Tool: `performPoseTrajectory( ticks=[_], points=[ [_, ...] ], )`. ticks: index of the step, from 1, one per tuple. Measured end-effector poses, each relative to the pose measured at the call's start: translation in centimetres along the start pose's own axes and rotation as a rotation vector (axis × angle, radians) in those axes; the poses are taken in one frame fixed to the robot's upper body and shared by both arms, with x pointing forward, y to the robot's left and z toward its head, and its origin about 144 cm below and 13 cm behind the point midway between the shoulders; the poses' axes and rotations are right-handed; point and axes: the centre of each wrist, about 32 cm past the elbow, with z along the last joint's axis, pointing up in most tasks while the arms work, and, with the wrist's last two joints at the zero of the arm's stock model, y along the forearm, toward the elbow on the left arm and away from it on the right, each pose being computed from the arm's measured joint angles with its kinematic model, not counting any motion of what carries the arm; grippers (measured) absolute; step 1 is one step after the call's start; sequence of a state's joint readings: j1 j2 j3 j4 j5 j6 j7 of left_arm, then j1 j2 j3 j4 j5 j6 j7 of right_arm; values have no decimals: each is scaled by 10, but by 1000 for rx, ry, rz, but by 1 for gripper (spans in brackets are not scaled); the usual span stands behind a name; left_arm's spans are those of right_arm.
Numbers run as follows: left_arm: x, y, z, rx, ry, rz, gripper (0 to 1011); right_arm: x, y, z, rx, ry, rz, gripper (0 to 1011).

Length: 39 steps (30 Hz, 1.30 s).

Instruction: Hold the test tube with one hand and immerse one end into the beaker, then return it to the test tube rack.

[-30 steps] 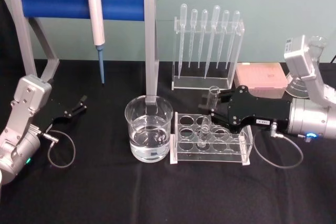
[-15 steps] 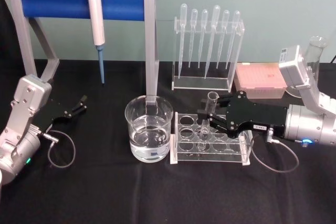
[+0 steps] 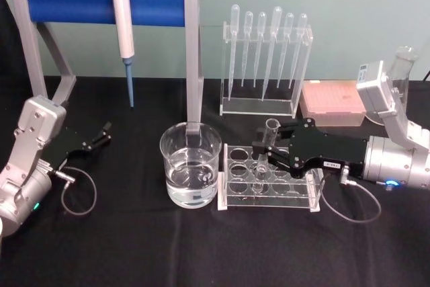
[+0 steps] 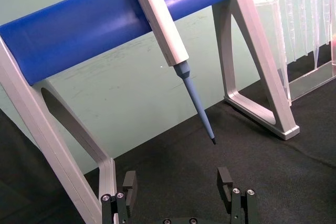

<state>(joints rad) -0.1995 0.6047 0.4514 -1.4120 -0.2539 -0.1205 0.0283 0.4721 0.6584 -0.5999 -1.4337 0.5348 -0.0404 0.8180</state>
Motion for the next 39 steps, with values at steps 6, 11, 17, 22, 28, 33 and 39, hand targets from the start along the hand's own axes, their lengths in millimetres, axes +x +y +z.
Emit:
performPoseTrajectory(
  ticks=[6, 11, 17, 22, 28, 33, 39],
  points=[
    [0, 0, 0, 0, 0, 0, 1000, 0, 0, 0, -1, 0, 0, 239],
    [0, 0, 0, 0, 0, 0, 1000, 0, 0, 0, -1, 0, 1, 243],
    [0, 0, 0, 0, 0, 0, 1000, 0, 0, 0, -1, -1, 1, 410],
    [0, 0, 0, 0, 0, 0, 1000, 0, 0, 1, -1, -1, 2, 591],
    [0, 0, 0, 0, 0, 0, 1000, -2, -1, 11, 32, -38, -3, 748],
    [0, 0, 0, 0, 0, 0, 1000, -5, -7, 24, 93, -65, -38, 902],
    [0, 0, 0, 0, 0, 0, 1000, -8, -14, 34, 170, -53, -137, 1000]
  ],
)
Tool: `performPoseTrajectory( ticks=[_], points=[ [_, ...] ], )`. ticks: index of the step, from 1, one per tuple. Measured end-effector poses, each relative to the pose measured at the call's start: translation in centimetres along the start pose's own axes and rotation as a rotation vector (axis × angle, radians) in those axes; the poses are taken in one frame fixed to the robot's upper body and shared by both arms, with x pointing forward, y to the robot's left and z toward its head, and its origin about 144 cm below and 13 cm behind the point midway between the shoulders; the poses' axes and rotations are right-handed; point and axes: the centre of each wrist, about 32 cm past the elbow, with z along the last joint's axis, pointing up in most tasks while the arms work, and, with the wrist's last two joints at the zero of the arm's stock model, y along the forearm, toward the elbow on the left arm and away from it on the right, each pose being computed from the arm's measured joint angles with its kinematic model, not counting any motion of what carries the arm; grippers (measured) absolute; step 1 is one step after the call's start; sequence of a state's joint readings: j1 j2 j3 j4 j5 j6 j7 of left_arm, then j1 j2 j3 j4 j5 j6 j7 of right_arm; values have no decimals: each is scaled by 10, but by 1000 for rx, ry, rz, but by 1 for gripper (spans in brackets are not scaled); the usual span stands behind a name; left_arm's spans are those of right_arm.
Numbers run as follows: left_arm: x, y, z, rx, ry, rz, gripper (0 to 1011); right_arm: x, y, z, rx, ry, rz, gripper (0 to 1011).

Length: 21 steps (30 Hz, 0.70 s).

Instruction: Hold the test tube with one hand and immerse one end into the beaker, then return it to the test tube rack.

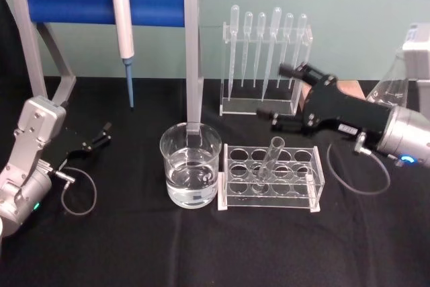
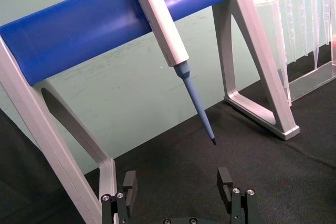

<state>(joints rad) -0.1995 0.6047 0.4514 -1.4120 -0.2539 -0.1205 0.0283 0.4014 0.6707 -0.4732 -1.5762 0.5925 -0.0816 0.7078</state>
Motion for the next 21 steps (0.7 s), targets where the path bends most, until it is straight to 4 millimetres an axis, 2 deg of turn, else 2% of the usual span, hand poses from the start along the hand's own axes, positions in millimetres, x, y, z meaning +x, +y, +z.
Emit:
performPoseTrajectory(
  ticks=[9, 16, 21],
  points=[
    [0, 0, 0, 0, 0, 0, 1000, -20, -7, -5, -25, 42, -261, 1002],
    [0, 0, 0, 0, 0, 0, 1000, -45, -5, -32, -72, 27, -523, 1002],
    [0, 0, 0, 0, 0, 0, 1000, -53, -1, -48, -89, 29, -592, 1000]
  ],
)
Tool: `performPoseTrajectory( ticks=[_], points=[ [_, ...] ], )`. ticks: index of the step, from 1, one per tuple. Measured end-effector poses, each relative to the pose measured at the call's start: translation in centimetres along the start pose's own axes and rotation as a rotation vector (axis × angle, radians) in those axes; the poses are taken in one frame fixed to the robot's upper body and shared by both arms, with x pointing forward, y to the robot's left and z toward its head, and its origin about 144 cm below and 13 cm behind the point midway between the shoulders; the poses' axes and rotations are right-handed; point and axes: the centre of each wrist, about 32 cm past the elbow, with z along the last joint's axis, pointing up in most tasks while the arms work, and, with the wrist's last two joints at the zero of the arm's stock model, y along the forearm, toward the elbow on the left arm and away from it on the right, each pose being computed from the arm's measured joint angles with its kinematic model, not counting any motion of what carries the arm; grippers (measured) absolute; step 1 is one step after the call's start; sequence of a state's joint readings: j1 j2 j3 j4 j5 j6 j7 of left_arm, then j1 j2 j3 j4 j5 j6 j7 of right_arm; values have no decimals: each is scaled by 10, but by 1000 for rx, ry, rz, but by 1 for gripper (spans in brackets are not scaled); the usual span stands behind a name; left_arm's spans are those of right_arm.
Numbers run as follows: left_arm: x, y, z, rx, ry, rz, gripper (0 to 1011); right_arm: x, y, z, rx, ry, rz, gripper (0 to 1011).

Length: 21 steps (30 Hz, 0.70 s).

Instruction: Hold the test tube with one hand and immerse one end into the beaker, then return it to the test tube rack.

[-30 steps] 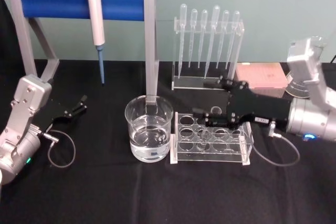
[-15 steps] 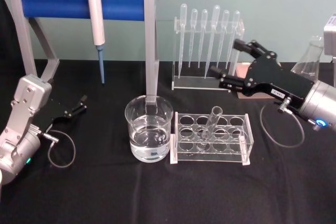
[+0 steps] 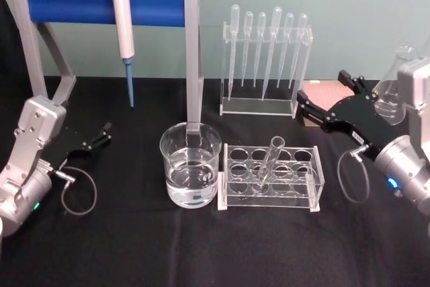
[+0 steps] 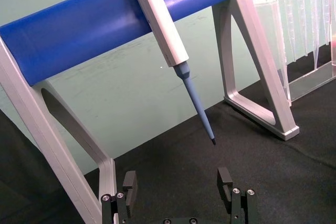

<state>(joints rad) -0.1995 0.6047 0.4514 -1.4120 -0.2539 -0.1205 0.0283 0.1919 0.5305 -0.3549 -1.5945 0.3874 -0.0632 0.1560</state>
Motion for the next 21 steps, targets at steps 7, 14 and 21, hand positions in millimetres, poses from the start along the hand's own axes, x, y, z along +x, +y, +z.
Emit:
performPoseTrajectory(
  ticks=[7, 14, 21],
  points=[
    [0, 0, 0, 0, 0, 0, 1000, -6, 2, -8, -14, -10, -17, 1002],
    [0, 0, 0, 0, 0, 0, 1000, -6, 2, -9, -24, -11, -12, 1002],
    [0, 0, 0, 0, 0, 0, 1000, -6, 2, -9, -24, -11, -10, 1002]
  ],
)
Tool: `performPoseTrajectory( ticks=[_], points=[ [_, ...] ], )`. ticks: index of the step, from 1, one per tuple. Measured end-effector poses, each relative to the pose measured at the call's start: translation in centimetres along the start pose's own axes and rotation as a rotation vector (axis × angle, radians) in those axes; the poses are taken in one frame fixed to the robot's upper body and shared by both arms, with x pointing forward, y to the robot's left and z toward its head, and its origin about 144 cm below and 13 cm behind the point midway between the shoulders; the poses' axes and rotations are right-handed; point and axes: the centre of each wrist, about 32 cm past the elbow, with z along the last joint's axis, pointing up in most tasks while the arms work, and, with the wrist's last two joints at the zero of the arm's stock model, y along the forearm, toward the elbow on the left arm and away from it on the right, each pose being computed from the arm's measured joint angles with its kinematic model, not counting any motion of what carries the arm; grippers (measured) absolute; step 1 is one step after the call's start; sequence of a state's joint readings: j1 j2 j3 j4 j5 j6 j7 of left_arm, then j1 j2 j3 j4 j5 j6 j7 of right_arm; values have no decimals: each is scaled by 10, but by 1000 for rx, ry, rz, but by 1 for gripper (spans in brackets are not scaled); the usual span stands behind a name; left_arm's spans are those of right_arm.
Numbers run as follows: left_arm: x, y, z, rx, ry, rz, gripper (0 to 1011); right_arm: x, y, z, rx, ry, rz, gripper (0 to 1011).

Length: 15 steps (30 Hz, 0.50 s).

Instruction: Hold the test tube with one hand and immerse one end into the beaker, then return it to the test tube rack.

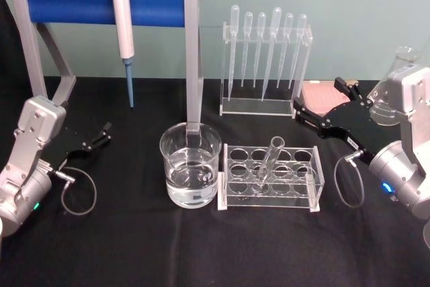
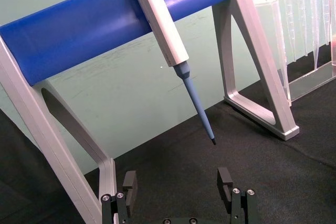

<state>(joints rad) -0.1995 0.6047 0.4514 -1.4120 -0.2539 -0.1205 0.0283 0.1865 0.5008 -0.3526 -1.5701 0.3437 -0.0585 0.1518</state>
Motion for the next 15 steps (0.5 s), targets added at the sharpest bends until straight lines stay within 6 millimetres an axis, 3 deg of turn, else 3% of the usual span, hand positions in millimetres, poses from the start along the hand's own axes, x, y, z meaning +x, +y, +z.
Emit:
performPoseTrajectory(
  ticks=[15],
  points=[
    [0, 0, 0, 0, 0, 0, 1000, 0, 0, 1, 2, 0, 3, 1002]
  ],
)
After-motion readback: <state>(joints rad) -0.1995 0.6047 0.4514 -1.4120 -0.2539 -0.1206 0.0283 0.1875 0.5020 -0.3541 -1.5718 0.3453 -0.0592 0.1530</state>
